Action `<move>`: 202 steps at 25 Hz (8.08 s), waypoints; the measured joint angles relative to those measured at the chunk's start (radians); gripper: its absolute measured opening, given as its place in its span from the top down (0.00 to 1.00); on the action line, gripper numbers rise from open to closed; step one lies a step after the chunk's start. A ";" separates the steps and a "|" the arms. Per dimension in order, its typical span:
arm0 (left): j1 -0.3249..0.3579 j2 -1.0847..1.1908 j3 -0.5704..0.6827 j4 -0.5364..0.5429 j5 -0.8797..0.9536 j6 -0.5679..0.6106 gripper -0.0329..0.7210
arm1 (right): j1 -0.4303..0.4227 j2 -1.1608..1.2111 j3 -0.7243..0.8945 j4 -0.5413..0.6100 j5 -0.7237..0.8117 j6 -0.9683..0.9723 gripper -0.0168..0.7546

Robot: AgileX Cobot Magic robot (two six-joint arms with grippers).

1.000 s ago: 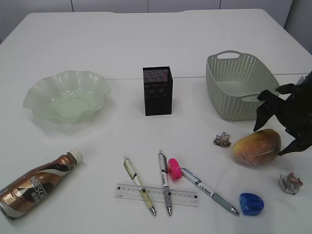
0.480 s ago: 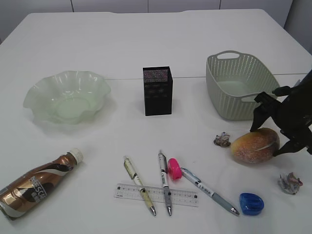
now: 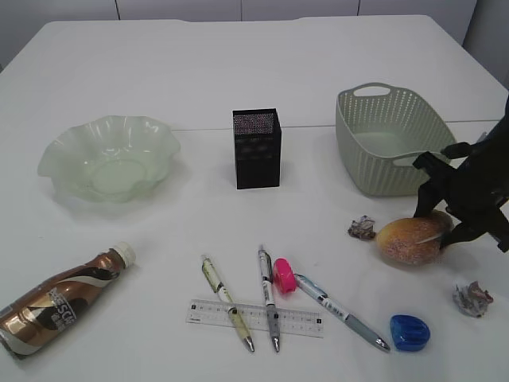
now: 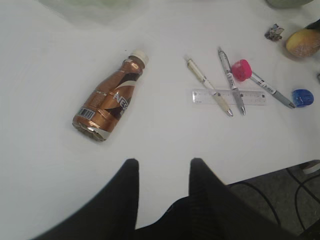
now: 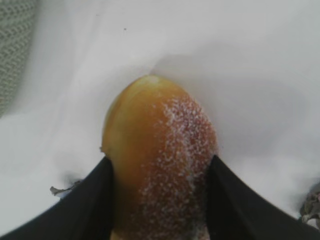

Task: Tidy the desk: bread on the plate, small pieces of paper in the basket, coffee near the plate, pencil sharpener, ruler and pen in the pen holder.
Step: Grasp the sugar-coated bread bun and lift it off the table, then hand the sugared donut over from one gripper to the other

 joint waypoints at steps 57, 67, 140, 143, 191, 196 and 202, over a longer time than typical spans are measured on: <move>0.000 0.000 0.000 -0.100 0.000 -0.002 0.62 | 0.000 -0.548 -0.041 0.142 0.105 -1.174 0.69; 0.000 0.000 0.000 -0.155 0.000 -0.003 0.62 | 0.000 -0.612 -0.041 0.576 0.299 -1.727 0.69; -0.230 0.878 -0.168 -1.255 -0.087 0.786 0.23 | 0.159 -0.413 -0.041 1.235 0.514 -2.107 0.69; -0.230 0.878 -0.174 -1.265 -0.087 0.788 0.23 | 0.159 -0.411 -0.041 1.235 0.514 -2.107 0.69; -0.243 0.916 -0.174 -1.234 -0.132 0.788 0.16 | 0.159 -0.411 -0.041 1.237 0.509 -2.104 0.69; -0.243 0.917 -0.174 -1.240 -0.132 0.788 0.16 | 0.159 -0.411 -0.041 1.239 0.509 -2.091 0.69; -0.243 0.930 -0.174 -1.249 -0.136 0.788 0.17 | 0.159 -0.411 -0.041 1.241 0.509 -2.075 0.69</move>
